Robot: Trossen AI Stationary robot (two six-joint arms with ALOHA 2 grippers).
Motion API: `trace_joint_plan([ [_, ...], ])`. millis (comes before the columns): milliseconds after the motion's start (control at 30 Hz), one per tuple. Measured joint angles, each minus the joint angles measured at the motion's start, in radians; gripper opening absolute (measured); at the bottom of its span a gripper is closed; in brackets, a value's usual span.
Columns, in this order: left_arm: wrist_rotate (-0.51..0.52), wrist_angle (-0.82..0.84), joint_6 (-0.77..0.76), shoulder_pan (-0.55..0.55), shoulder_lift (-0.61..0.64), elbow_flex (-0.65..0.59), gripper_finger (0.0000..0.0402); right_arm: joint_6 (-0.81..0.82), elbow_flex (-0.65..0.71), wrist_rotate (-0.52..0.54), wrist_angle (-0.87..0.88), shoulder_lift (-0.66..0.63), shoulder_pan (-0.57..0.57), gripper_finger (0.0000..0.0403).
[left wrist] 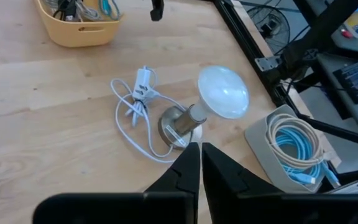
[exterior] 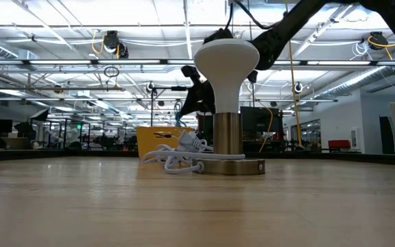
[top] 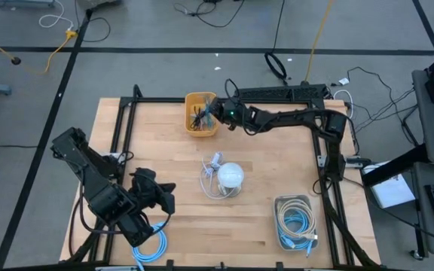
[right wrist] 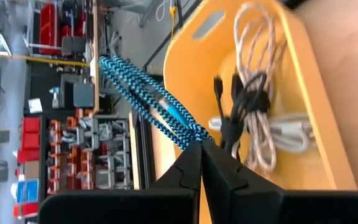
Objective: Pick & Place USB Port
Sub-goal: Put the blue charger cable into the yellow bin, then put the blue HDMI cable into the gray bin
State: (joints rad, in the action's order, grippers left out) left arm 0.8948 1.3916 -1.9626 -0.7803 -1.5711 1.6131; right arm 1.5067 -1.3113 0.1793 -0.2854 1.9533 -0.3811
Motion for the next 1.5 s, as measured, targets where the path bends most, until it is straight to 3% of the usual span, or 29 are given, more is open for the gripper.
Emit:
trace_joint_plan([
  [167,0.004,-0.012,0.021,0.0,0.0,0.0,0.0003,0.023,0.0,0.002,0.0,0.0,-0.004,0.0],
  [800,0.004,-0.013,0.029,0.0,0.0,0.0,0.0017,-0.008,0.0,-0.001,0.047,0.0,-0.017,0.0003],
  [933,0.016,-0.013,0.029,0.0,0.0,0.0,0.001,-0.036,0.0,-0.032,0.04,0.0,-0.03,0.0034],
  [1267,0.025,-0.013,0.031,0.008,0.0,0.0,0.0013,-0.054,0.0,-0.076,-0.003,0.0,-0.044,0.0161],
  [1400,0.024,-0.014,0.039,0.008,0.0,0.0,0.0003,-0.053,0.0,-0.08,-0.003,0.0,-0.043,0.0189],
  [1500,-0.022,-0.009,0.099,0.012,0.0,0.0,0.0011,-0.101,0.002,-0.154,-0.094,0.0,-0.039,0.0197],
])
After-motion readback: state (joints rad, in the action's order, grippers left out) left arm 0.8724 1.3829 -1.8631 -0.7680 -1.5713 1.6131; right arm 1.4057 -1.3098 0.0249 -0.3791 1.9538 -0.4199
